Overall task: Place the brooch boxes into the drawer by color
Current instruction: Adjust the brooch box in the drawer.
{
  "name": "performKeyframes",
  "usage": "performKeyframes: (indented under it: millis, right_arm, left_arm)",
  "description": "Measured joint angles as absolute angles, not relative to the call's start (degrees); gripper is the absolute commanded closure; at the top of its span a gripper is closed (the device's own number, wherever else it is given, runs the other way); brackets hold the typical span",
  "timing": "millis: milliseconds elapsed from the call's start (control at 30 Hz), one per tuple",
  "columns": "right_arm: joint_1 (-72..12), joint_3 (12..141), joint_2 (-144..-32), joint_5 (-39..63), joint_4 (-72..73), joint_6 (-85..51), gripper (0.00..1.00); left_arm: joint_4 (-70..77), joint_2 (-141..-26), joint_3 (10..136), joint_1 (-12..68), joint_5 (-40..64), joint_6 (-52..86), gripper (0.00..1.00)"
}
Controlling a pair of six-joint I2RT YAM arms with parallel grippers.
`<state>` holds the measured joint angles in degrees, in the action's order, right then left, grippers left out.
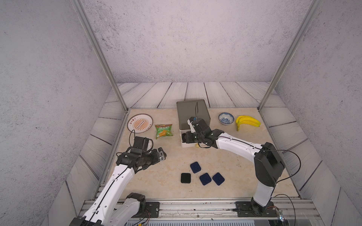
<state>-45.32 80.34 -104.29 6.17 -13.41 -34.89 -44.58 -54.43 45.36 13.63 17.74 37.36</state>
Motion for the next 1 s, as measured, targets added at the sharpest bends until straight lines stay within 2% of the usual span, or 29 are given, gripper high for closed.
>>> performKeyframes:
  millis: [600, 1000]
  right_arm:
    - [-45.1, 81.8, -106.1, 2.8, -13.5, -34.3, 1.0]
    - [-40.6, 79.9, -104.6, -2.1, -15.5, -31.9, 1.0]
  left_arm:
    - [-44.2, -54.7, 45.1, 13.6, 19.7, 39.0, 0.02]
    - [-46.1, -53.8, 45.2, 13.6, 18.9, 38.6, 0.02]
